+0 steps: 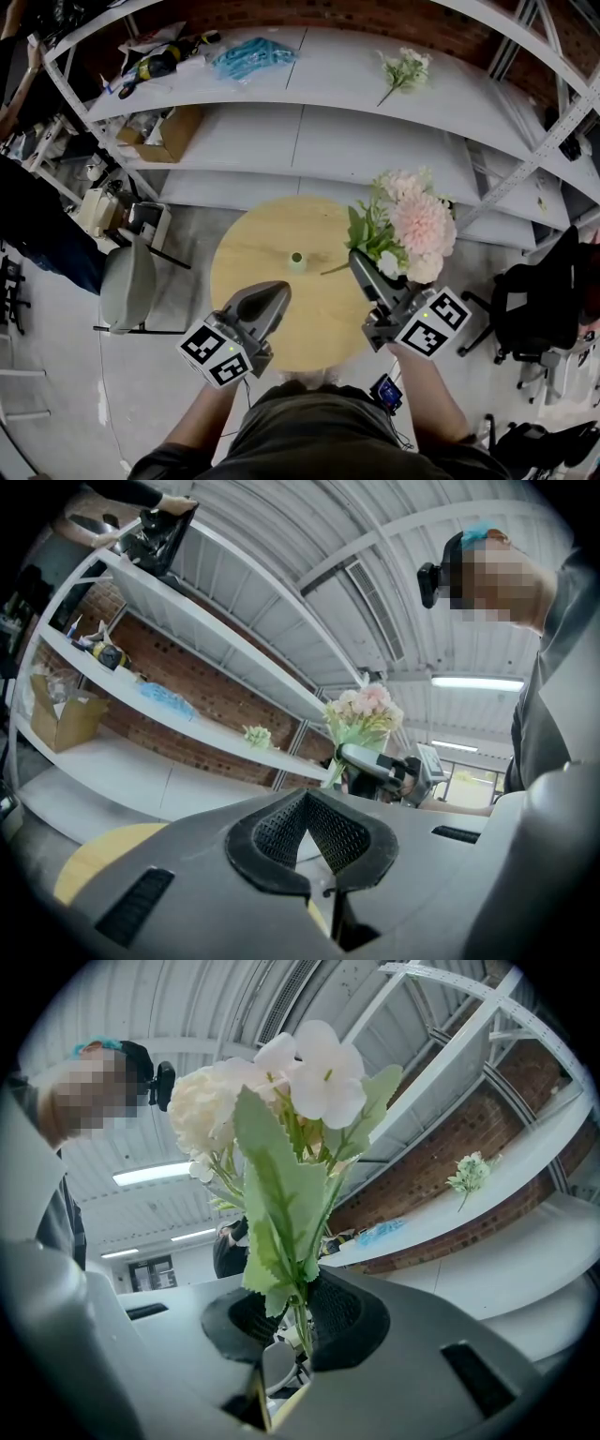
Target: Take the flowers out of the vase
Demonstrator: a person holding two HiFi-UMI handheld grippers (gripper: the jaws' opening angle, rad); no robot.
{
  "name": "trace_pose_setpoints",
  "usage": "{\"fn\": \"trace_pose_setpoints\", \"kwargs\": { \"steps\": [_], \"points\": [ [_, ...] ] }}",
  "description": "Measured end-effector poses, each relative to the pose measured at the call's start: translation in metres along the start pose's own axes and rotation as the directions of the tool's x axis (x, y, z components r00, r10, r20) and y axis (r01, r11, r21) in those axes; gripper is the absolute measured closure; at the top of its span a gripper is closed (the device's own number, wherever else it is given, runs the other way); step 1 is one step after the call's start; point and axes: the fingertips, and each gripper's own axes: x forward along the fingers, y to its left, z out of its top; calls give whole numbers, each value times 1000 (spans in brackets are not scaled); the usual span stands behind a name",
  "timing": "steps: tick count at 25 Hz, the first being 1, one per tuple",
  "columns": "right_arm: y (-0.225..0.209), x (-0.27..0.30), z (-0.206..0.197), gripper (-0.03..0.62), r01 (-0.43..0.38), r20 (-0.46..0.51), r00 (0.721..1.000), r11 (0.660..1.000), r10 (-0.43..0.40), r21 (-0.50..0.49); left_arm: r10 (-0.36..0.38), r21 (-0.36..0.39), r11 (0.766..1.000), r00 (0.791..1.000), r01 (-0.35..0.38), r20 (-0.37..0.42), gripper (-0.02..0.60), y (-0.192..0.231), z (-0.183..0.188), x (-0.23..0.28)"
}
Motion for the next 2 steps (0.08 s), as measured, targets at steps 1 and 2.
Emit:
{"fn": "trace_pose_setpoints", "kwargs": {
  "steps": [1,2],
  "points": [
    [-1,-1,1,533,2,0,1000,1000,-2,-1,2,-1,1000,1000,-2,0,577,0,0,0],
    [-2,-1,1,533,5,0,1000,1000,-5,-1,3,-2,1000,1000,-3,-1,577,1,0,-1]
  ]
}}
